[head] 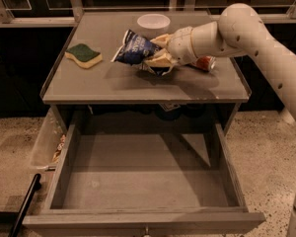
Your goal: Pick blue chip bag from top drawer and place on counter
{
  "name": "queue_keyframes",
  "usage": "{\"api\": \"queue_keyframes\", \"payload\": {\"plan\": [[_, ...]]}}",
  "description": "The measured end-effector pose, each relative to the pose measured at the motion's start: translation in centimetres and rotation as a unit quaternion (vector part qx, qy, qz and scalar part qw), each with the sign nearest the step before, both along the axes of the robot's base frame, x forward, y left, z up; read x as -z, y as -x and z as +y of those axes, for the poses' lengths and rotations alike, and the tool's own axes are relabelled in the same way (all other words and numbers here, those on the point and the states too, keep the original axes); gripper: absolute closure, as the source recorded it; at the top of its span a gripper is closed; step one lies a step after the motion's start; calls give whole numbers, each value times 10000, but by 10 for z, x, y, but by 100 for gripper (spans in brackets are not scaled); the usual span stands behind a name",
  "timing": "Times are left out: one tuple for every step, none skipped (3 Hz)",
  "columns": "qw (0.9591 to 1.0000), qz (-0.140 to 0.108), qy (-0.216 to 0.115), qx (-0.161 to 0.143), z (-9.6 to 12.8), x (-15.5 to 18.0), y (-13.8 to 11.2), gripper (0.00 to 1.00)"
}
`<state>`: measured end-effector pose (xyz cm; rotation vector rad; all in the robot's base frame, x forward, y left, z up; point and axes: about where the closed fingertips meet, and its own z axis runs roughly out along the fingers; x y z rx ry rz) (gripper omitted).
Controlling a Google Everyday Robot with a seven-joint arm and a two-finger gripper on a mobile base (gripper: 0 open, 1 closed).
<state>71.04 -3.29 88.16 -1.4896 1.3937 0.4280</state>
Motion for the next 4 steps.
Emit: {"api": "queue_keyframes", "payload": {"plan": [[10000,0,0,0,0,0,0,59],[10000,0,0,-1,0,0,0,36],[10000,0,0,-1,0,0,0,13],[10000,0,0,-1,0,0,0,0]]}}
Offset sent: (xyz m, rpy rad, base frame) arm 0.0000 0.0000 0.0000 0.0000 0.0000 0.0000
